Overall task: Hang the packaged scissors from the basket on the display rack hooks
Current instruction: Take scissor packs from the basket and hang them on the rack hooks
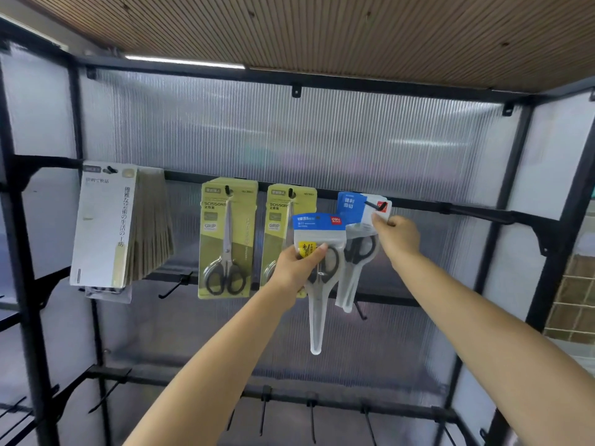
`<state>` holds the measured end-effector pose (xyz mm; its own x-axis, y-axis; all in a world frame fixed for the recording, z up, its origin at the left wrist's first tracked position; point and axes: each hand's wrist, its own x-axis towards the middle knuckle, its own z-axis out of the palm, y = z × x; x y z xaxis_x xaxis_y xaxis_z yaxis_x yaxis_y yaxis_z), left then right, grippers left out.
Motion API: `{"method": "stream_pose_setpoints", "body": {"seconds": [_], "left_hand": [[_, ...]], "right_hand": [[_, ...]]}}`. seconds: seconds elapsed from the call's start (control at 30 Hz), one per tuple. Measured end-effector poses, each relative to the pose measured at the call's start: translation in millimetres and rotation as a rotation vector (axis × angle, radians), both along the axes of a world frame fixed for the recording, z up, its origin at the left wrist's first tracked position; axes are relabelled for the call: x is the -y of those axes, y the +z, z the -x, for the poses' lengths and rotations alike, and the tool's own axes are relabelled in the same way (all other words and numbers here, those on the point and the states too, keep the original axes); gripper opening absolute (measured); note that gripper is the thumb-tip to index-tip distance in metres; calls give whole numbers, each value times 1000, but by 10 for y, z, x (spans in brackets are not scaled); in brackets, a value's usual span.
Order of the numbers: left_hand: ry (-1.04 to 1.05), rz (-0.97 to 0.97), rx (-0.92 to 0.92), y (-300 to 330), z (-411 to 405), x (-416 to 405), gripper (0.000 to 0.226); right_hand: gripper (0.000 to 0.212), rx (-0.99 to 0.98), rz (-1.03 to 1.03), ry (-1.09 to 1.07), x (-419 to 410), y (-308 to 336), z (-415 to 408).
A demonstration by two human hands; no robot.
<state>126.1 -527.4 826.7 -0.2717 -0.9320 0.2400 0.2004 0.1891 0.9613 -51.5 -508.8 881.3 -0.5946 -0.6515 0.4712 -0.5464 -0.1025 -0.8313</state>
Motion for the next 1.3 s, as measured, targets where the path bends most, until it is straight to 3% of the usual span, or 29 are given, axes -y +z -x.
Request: {"method": "stream_pose_setpoints", "body": {"seconds": [0.23, 0.33, 0.5, 0.73, 0.87, 1.3], "left_hand": [[-32, 4, 20, -21, 69, -19, 7], [-88, 21, 33, -23, 120, -95, 9], [-186, 59, 64, -25, 221, -297, 4], [-221, 40, 22, -48, 217, -455, 8], [-283, 14, -48, -87, 182, -508, 10], [-258, -33, -168, -21, 247, -601, 9]], "right_hand": [[27, -66, 67, -31, -121, 44, 94], [22, -169, 42, 117, -320, 60, 72], [34, -372, -150, 295, -597, 53, -35], [21, -247, -76, 346, -782, 160, -71], [8, -296, -14, 386, -924, 221, -127], [15, -274, 159, 273, -1030, 433, -39]]}}
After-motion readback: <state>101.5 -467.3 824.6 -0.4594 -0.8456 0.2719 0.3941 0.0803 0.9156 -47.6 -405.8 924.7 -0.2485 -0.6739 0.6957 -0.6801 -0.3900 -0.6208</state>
